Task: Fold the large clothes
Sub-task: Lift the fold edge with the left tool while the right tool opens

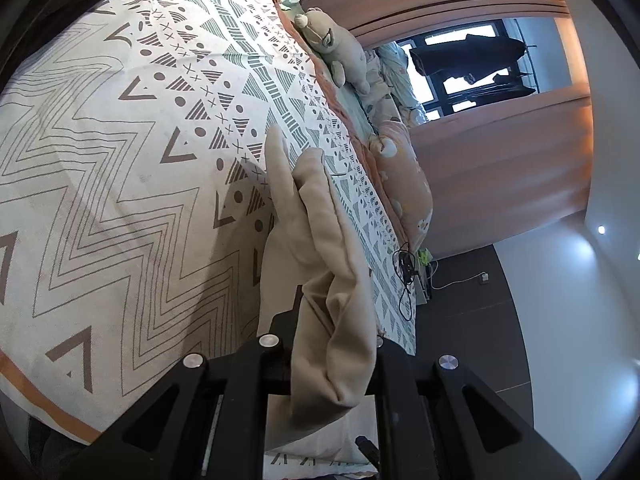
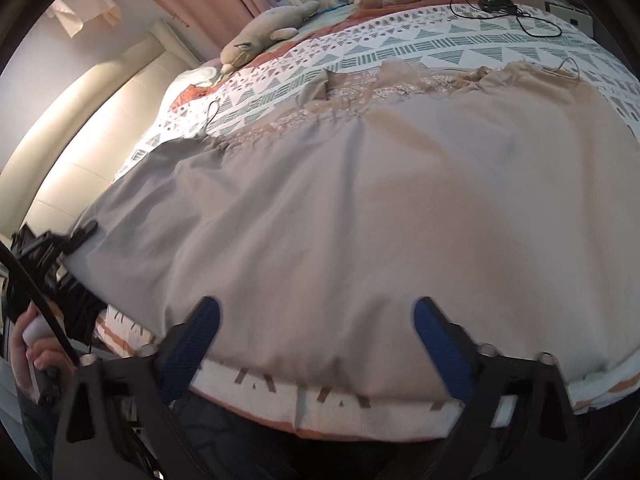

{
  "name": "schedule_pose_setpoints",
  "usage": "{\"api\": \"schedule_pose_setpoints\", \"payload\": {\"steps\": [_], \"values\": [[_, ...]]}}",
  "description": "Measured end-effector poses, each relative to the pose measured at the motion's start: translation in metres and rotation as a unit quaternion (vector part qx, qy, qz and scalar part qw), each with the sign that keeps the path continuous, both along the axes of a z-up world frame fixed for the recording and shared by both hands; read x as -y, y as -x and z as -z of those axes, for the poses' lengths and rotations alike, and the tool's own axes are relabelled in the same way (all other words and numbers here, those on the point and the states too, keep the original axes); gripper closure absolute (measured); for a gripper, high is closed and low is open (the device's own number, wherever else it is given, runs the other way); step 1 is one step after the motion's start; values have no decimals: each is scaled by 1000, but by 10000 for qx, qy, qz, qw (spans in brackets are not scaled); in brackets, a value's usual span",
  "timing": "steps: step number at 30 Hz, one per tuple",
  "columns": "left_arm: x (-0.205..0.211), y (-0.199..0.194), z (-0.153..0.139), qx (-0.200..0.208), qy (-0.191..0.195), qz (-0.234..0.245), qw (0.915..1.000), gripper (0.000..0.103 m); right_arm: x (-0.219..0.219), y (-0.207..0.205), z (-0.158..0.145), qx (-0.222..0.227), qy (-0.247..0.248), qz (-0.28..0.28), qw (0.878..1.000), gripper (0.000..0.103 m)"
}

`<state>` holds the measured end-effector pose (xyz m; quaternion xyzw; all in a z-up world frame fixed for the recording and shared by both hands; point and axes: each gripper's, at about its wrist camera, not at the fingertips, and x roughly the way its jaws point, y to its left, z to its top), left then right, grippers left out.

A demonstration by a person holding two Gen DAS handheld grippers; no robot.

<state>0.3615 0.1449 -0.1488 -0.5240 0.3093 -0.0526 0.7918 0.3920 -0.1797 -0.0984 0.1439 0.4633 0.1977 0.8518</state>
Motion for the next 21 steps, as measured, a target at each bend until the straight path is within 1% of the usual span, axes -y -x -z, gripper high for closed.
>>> {"api": "schedule_pose_setpoints", "payload": {"steps": [1,4,5,7,12,18,19,21], "values": [[1,-1,-2,26,12,10,10000,90,2,4,1,-35,52,5,10000,55],[3,0,-5,102,36,29,9999,90,-1,11,6,-148,103,-25,9998,66],[3,1,-6,119,41,36,9999,90,-3,12,8,-182,144,-70,9997,68],[2,1,-7,137,58,49,9999,90,-8,8,12,-257,206,-125,9994,69],[3,-5,-10,186,117,87,9997,90,-13,-15,27,-531,226,12,9983,70],[10,-15,-17,271,199,157,9993,90,-27,-29,32,-519,375,-8,9979,70],[11,-17,-19,299,250,174,9991,90,-28,-34,33,-545,386,2,9978,71],[11,-18,-23,372,380,199,9984,91,-31,-42,36,-576,434,48,9974,76]]}}
